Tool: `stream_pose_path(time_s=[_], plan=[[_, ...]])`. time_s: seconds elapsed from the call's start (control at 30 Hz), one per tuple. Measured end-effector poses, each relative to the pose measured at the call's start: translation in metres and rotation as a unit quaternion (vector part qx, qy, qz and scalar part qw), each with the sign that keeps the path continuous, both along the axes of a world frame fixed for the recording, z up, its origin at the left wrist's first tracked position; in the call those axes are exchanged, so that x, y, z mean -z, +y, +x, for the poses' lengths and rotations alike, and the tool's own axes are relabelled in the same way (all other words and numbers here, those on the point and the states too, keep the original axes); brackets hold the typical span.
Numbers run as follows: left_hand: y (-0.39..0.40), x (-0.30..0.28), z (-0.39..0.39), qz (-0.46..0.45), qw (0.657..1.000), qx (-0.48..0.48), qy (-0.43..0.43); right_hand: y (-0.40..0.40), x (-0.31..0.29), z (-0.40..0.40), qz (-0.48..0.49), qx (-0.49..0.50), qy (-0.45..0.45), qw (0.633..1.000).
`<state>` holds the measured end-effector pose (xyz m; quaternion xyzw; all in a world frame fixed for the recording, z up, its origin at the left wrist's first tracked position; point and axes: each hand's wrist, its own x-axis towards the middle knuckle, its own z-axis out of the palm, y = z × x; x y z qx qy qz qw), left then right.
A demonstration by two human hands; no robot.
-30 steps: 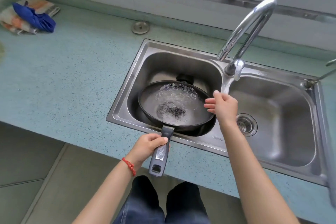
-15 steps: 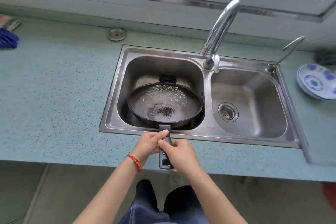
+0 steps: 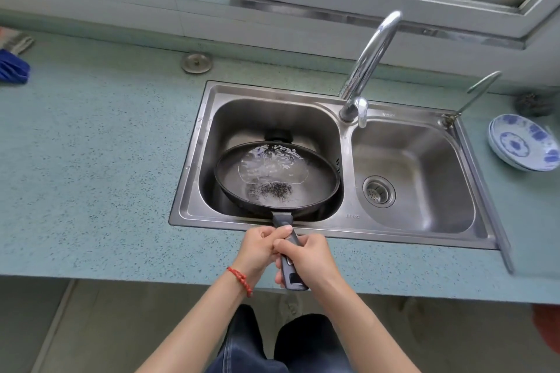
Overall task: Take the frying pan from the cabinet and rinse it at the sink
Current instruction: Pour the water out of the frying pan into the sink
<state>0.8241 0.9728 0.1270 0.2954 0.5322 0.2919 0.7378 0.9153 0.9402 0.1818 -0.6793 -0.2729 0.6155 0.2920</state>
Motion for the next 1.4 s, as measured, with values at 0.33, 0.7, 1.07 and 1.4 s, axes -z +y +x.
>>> stream_pose_path(time_s=[0.33, 0.7, 1.07, 1.4], plan=[[-0.024, -0.014, -0.001, 0.012, 0.998, -0.041, -0.049, -0.031, -0.02, 0.004, 0.068, 0.017, 0.048, 0.996], [-0.03, -0.034, -0.003, -0.06, 0.987, -0.05, -0.143, -0.06, -0.015, -0.015, 0.115, 0.058, 0.084, 0.988], [-0.03, -0.041, 0.001, 0.082, 0.996, -0.041, -0.02, -0.063, -0.014, -0.008, 0.126, 0.05, 0.137, 0.981], [-0.034, -0.039, 0.004, 0.099, 0.992, -0.078, 0.03, -0.06, -0.006, 0.009, 0.132, -0.023, 0.112, 0.985]])
